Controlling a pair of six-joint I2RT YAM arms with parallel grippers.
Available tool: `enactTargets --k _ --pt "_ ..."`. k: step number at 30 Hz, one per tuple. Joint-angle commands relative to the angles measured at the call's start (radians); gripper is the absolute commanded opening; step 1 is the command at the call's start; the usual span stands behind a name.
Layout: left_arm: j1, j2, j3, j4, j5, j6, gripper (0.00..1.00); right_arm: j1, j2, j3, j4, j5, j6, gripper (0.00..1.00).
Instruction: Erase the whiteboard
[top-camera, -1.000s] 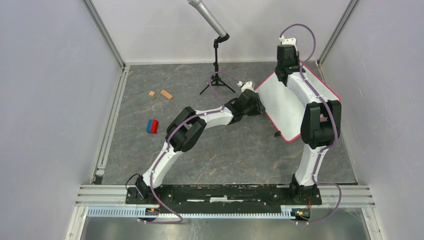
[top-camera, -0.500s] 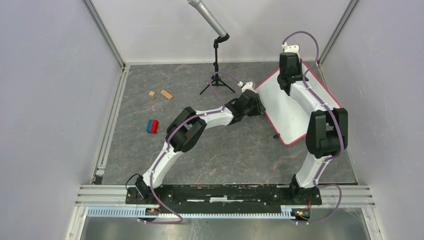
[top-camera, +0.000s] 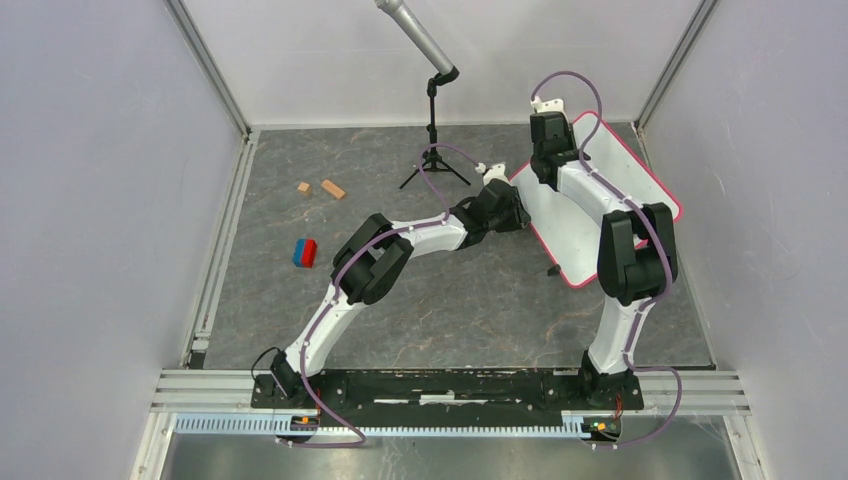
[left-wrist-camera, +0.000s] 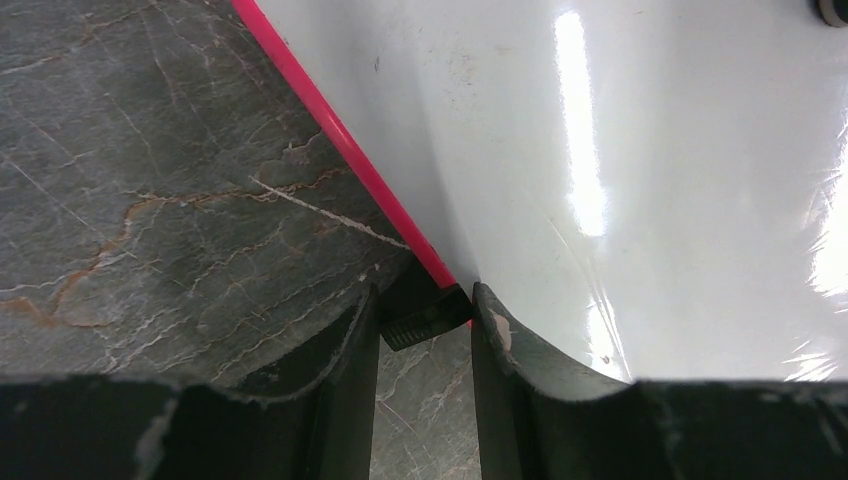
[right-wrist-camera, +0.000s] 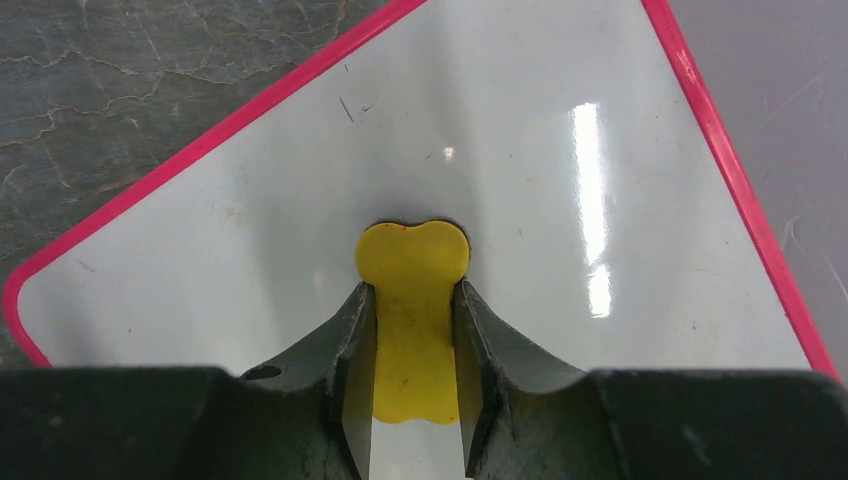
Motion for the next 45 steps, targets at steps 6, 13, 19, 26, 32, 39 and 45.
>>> enactTargets --k 6,13,19,26,32,39,45 --pt "0.011 0.023 -0.037 -0.153 -0.048 0.012 0.02 -0.083 -0.100 0.017 -0.054 0.038 0.026 0.34" --pt "0.011 0.020 -0.040 -0.158 -0.048 0.011 0.02 -0.080 -0.295 -0.382 0.067 0.039 0.087 0.34" --pt "0.011 0.020 -0.039 -0.157 -0.049 0.011 0.02 -0.004 -0.423 -0.655 0.175 0.023 0.132 0.34" --pt "0.010 -0.002 -0.061 -0.131 -0.018 0.031 0.05 0.105 -0.467 -0.799 0.267 -0.075 0.226 0.35" --pt "-0.006 -0.127 -0.206 0.010 -0.014 0.081 0.34 0.104 -0.662 -0.845 0.189 -0.107 0.239 0.34" --pt "-0.007 -0.319 -0.438 0.181 -0.011 0.124 0.71 0.104 -0.822 -0.922 0.146 -0.214 0.232 0.35" --pt "-0.006 -0.505 -0.648 0.293 -0.010 0.158 0.86 0.120 -0.877 -0.978 0.145 -0.365 0.213 0.35"
